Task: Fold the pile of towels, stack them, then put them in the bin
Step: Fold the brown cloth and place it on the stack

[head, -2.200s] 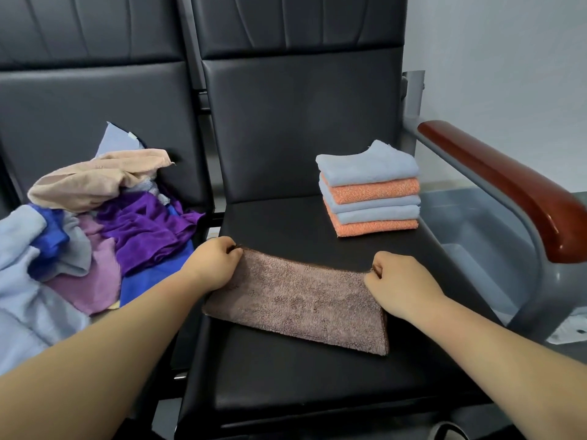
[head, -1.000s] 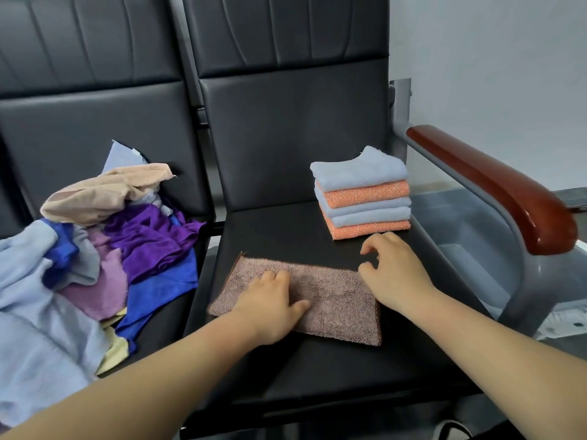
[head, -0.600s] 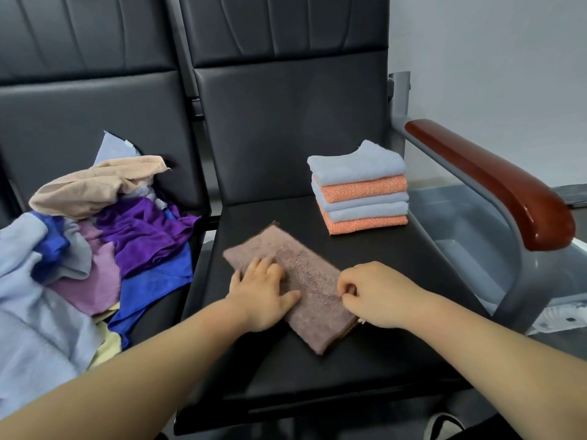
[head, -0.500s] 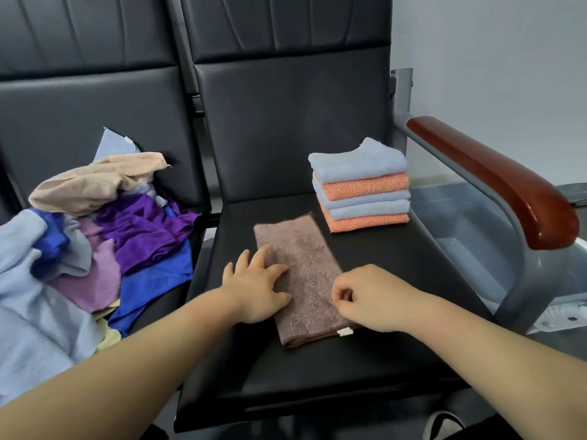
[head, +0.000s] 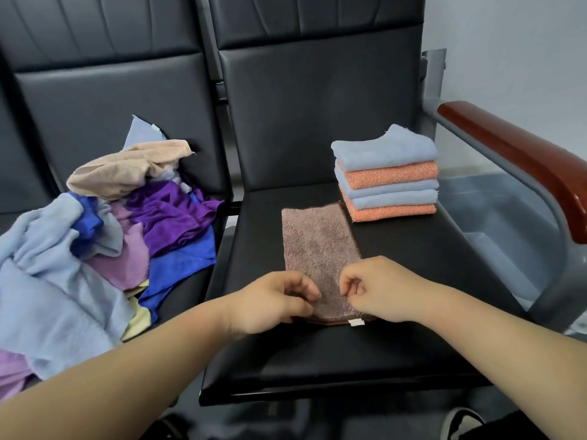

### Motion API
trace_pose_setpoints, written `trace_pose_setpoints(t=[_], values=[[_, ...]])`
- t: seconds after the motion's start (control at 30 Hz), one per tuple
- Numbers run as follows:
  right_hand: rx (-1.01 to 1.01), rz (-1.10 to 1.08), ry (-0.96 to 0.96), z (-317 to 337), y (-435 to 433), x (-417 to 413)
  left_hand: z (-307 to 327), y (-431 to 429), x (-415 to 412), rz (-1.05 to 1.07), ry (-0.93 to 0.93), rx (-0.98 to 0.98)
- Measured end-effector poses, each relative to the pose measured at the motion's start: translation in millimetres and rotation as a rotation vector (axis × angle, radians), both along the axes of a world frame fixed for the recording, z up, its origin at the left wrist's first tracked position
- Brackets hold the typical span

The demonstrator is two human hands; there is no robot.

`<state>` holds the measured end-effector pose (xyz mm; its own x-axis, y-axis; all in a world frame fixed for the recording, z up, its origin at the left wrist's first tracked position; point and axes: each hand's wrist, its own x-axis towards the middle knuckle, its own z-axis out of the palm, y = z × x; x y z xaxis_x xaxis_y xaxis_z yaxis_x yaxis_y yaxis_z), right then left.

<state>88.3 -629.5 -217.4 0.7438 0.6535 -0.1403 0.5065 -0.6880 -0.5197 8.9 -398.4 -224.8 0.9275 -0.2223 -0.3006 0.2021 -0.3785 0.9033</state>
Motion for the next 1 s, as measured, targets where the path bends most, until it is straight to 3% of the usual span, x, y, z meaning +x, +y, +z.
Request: trace_pose_setpoints(t=[0.1, 0.23, 0.4, 0.53, 0.63, 0.83, 0.9, 1.0], values=[[0.008, 0.004, 0.040, 1.6, 2.6, -0.7, 2.2, 8.6, -7.7, -0.021, 0.033, -0.043], [-0.037, 0.016, 0.082, 2.6, 4.0, -3.2, -0.6, 10.9, -6.5, 0.117, -0.061, 0.214], [-0.100, 0.064, -0.016, -3.7, 6.3, -9.2, -3.2, 11.1, -1.6, 0.164, -0.226, 0.313], [-0.005, -0.149, -0.217, -4.9, 9.3, -1.9, 12.0, 18.4, 3.7, 0.283, -0.325, 0.239], [0.185, -0.264, -0.014, 14.1, 5.4, 5.0, 27.4, 25.2, 6.3, 0.319, -0.271, 0.118], [0.451, -0.368, 0.700, 13.6, 7.9, 9.9, 38.4, 33.2, 7.3, 0.434, 0.132, -0.157], [0.495, -0.438, 0.752, 12.9, 11.4, 10.0, 34.0, 33.6, 10.4, 0.500, 0.148, -0.177], [0.495, -0.459, 0.640, 9.4, 13.5, 12.8, 27.1, 31.2, 17.9, 0.568, 0.100, -0.188]])
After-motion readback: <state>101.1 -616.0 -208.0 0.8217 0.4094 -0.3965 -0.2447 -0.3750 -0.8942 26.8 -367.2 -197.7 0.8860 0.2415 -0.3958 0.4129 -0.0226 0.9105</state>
